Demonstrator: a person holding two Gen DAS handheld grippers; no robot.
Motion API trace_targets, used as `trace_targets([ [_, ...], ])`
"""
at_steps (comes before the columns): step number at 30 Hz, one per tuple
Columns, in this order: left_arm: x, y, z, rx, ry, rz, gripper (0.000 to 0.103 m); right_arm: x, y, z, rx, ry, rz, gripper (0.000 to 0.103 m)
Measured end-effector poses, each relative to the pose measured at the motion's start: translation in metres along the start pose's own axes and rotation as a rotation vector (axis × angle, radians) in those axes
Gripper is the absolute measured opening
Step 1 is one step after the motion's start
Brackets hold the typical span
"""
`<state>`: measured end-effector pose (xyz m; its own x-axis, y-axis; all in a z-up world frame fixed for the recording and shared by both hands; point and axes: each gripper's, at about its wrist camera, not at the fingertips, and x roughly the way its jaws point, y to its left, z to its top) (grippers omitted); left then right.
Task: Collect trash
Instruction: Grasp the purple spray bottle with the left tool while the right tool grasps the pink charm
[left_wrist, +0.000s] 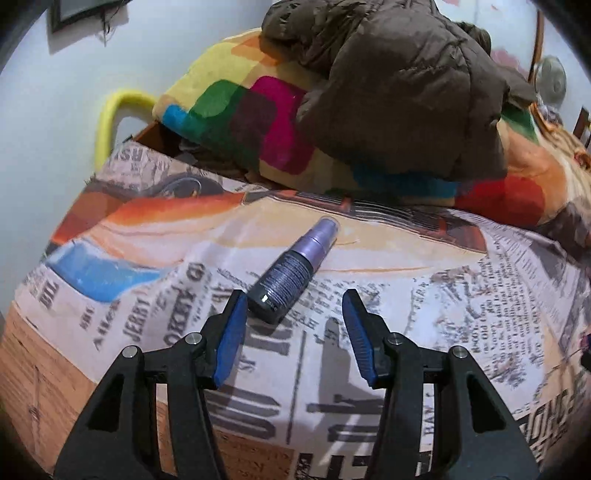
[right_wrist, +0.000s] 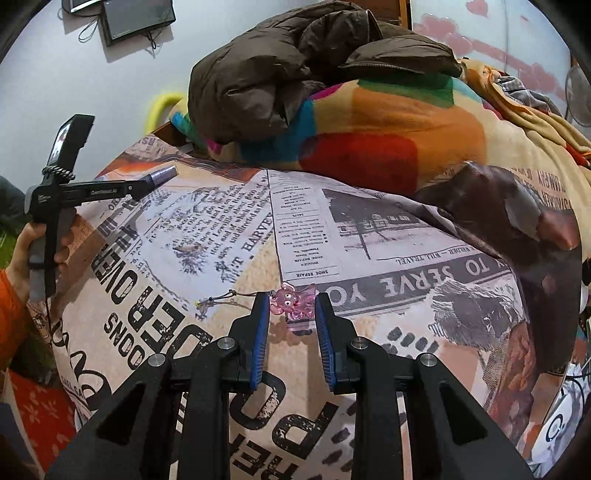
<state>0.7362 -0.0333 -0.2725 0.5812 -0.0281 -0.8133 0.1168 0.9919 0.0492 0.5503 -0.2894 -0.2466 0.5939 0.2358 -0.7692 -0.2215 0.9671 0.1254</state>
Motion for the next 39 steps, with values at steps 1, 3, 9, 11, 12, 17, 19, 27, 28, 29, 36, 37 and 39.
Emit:
trace_targets([
  [1, 0.0, 0.0, 0.001, 0.004, 0.001, 0.011, 0.052, 0.001, 0.001, 0.0, -0.001, -0.003, 0.003, 0.023],
  [3, -0.002, 0.004, 0.008, -0.003, -0.003, 0.004, 0.052, 0.0, 0.0, 0.0, 0.0, -0.009, 0.016, 0.023],
  [9, 0.01, 0.002, 0.02, 0.018, 0.003, 0.022, 0.052, -0.002, -0.004, 0.001, 0.016, -0.021, 0.045, 0.023],
  [11, 0.02, -0.003, 0.019, 0.049, 0.02, 0.059, 0.052, -0.002, -0.005, 0.001, 0.013, -0.021, 0.044, 0.023],
  [12, 0.023, -0.005, 0.018, 0.053, 0.025, 0.064, 0.052, -0.003, -0.006, 0.001, 0.012, -0.021, 0.042, 0.023],
  [17, 0.035, -0.005, 0.014, 0.023, 0.049, 0.03, 0.052, -0.004, -0.012, 0.0, 0.026, -0.016, 0.042, 0.023],
  [19, 0.034, -0.004, 0.011, -0.002, 0.046, -0.01, 0.049, -0.003, -0.012, 0.0, 0.029, -0.013, 0.045, 0.023],
  [27, 0.024, -0.021, 0.0, -0.01, 0.036, 0.043, 0.026, -0.011, -0.004, 0.001, 0.035, -0.011, 0.055, 0.023],
  [28, 0.022, -0.023, -0.001, -0.003, 0.036, 0.053, 0.026, -0.013, -0.003, 0.001, 0.034, -0.013, 0.056, 0.023],
  [29, 0.018, -0.027, -0.004, 0.01, 0.037, 0.06, 0.026, -0.016, -0.002, 0.001, 0.035, -0.015, 0.057, 0.023],
  [36, -0.044, -0.028, -0.036, 0.032, 0.012, -0.022, 0.025, -0.045, 0.012, 0.007, 0.015, -0.041, 0.072, 0.023],
  [37, -0.053, -0.027, -0.039, 0.031, 0.012, -0.028, 0.025, -0.052, 0.015, 0.009, 0.016, -0.049, 0.076, 0.023],
  [39, -0.075, -0.024, -0.048, 0.029, 0.012, -0.033, 0.025, -0.061, 0.02, 0.012, 0.011, -0.06, 0.078, 0.023],
])
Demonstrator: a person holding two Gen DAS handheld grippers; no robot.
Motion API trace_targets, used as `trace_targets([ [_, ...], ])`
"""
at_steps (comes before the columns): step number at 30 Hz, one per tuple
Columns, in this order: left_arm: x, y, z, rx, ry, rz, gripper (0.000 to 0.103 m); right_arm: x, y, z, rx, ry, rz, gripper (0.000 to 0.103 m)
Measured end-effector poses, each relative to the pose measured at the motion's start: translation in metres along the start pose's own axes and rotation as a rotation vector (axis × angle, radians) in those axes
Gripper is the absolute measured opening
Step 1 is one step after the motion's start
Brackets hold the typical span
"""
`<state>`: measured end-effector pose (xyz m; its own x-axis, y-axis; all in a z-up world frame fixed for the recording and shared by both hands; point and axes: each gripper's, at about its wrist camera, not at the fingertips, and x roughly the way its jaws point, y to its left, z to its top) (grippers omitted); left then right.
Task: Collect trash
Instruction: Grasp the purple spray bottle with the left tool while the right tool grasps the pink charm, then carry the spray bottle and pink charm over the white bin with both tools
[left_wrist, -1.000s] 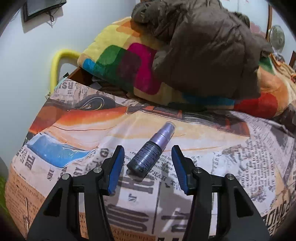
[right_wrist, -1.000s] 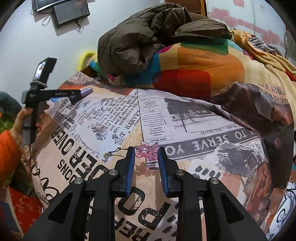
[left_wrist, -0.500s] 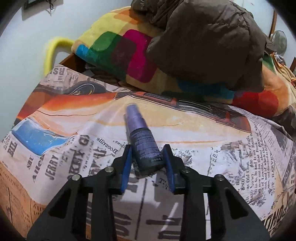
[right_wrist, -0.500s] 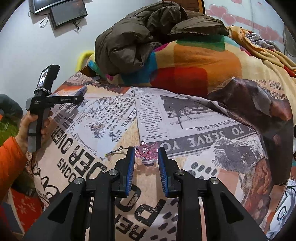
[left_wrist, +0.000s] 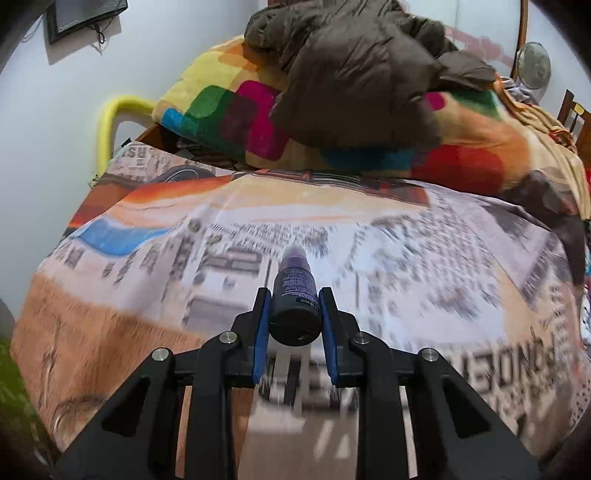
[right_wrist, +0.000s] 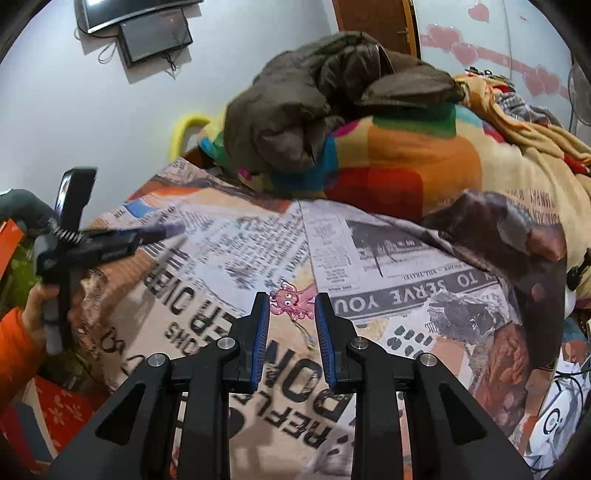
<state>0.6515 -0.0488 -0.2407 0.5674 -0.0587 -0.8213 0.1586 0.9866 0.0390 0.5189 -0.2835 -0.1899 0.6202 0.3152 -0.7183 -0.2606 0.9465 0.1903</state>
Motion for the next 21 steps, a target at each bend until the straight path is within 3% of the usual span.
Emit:
trace_targets([
  [15, -0.181, 0.039, -0.064, -0.124, -0.096, -0.041, 0.025, -0.077, 0.08, 0.012, -0.096, -0.058, 0.065, 0.023],
  [21, -0.246, 0.069, -0.096, -0.184, -0.138, -0.003, 0.025, -0.106, 0.132, 0.008, -0.17, -0.096, 0.118, 0.023],
])
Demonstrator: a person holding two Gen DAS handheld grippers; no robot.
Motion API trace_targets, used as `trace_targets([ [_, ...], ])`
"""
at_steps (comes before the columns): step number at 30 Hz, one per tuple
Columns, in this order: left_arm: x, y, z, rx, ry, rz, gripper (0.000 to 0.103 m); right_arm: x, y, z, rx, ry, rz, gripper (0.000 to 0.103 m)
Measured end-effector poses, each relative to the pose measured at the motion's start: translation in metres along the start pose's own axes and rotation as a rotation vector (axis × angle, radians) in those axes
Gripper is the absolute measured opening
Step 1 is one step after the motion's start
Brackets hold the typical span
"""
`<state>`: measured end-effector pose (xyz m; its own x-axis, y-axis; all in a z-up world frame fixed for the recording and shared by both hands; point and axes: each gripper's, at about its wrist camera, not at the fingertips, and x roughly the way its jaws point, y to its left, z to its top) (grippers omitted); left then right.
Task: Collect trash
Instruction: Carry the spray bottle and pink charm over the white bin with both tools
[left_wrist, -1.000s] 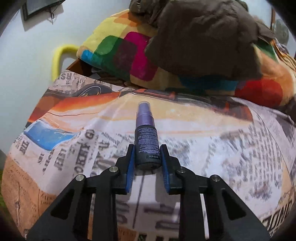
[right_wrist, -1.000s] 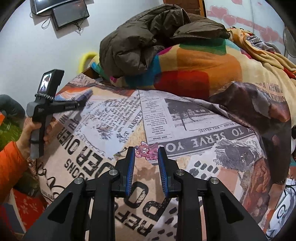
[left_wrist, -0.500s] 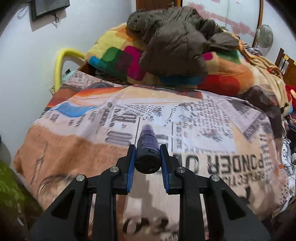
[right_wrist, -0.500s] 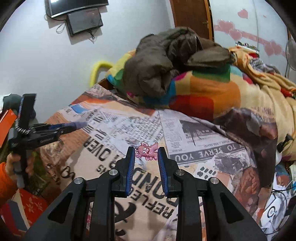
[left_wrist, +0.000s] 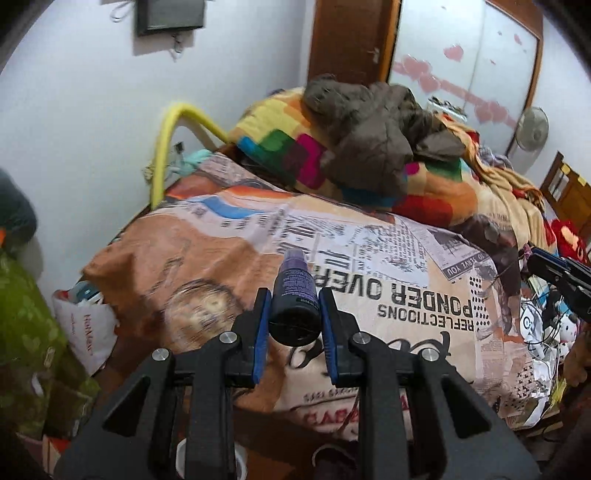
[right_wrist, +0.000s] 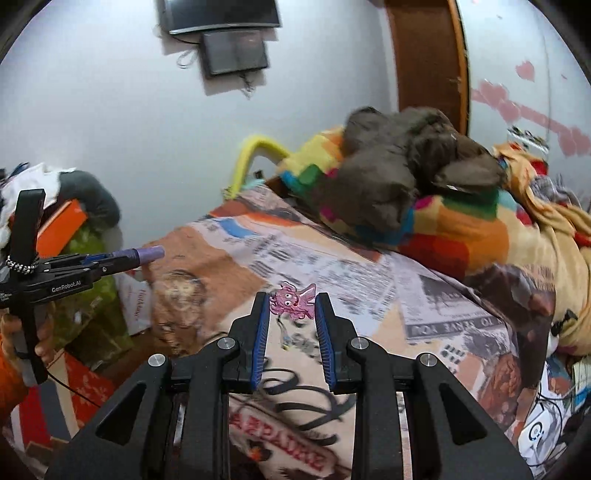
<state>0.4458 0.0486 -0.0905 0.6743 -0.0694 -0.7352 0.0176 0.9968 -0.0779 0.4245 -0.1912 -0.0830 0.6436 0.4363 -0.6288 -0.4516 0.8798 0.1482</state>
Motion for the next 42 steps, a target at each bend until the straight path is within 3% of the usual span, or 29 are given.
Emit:
trace_targets([
  [11, -0.118, 0.063, -0.062, -0.065, -0.109, 0.111, 0.025, -0.009, 0.11, 0.006, -0.155, -0.013, 0.14, 0.023],
  [20, -0.166, 0.107, -0.119, -0.142, -0.137, 0.163, 0.025, 0.007, 0.203, -0.013, -0.263, 0.045, 0.291, 0.023],
  [30, -0.159, 0.15, -0.184, -0.187, -0.081, 0.226, 0.025, 0.047, 0.288, -0.051, -0.364, 0.172, 0.407, 0.023],
  [42, -0.087, 0.191, -0.267, -0.326, 0.086, 0.205, 0.025, 0.125, 0.322, -0.113, -0.398, 0.404, 0.404, 0.023],
])
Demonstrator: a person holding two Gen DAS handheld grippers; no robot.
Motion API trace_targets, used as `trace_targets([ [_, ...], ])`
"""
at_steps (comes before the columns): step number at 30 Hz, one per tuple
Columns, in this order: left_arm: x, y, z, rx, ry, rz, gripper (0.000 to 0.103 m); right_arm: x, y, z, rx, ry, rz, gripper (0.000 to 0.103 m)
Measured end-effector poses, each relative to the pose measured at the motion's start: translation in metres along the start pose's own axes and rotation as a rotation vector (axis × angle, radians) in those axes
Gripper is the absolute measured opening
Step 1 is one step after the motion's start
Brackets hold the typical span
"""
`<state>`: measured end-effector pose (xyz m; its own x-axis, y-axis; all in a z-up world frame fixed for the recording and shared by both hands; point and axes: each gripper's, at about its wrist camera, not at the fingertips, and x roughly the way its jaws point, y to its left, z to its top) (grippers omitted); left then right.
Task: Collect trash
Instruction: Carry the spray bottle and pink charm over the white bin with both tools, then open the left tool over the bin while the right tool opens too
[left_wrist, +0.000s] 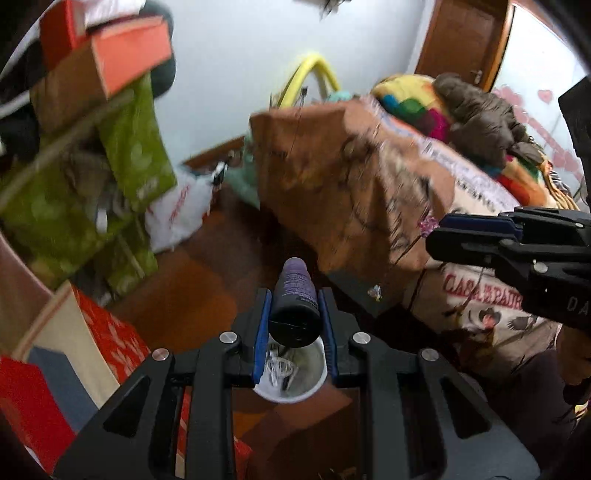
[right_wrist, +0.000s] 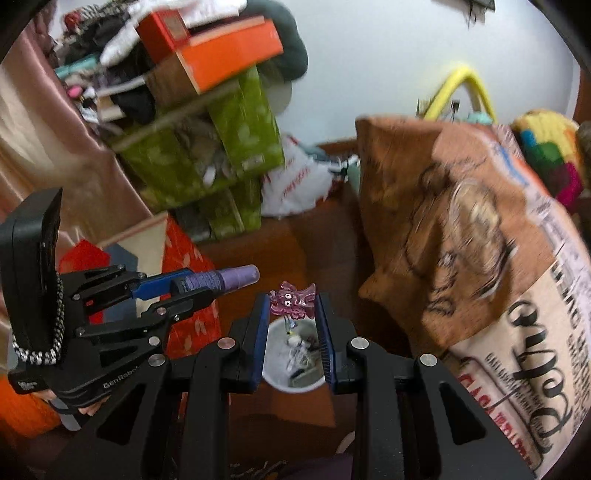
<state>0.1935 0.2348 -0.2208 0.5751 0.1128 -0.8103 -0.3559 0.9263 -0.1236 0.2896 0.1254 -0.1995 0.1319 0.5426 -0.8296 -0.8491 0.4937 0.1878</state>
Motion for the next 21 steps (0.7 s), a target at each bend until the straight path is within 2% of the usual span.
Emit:
trace_targets([
  [11, 0.088, 0.031, -0.063, -0.132, 0.185, -0.003, 0.025, 0.092, -0.007, -0.03, 0.067, 0.196, 0.038, 0.023],
  [15, 0.114, 0.037, -0.078, -0.15, 0.248, 0.006, 0.025, 0.126, -0.008, -0.041, 0.089, 0.283, 0.055, 0.023],
  [21, 0.145, 0.045, -0.091, -0.188, 0.322, 0.002, 0.025, 0.153, -0.008, -0.044, 0.077, 0.341, 0.05, 0.023],
])
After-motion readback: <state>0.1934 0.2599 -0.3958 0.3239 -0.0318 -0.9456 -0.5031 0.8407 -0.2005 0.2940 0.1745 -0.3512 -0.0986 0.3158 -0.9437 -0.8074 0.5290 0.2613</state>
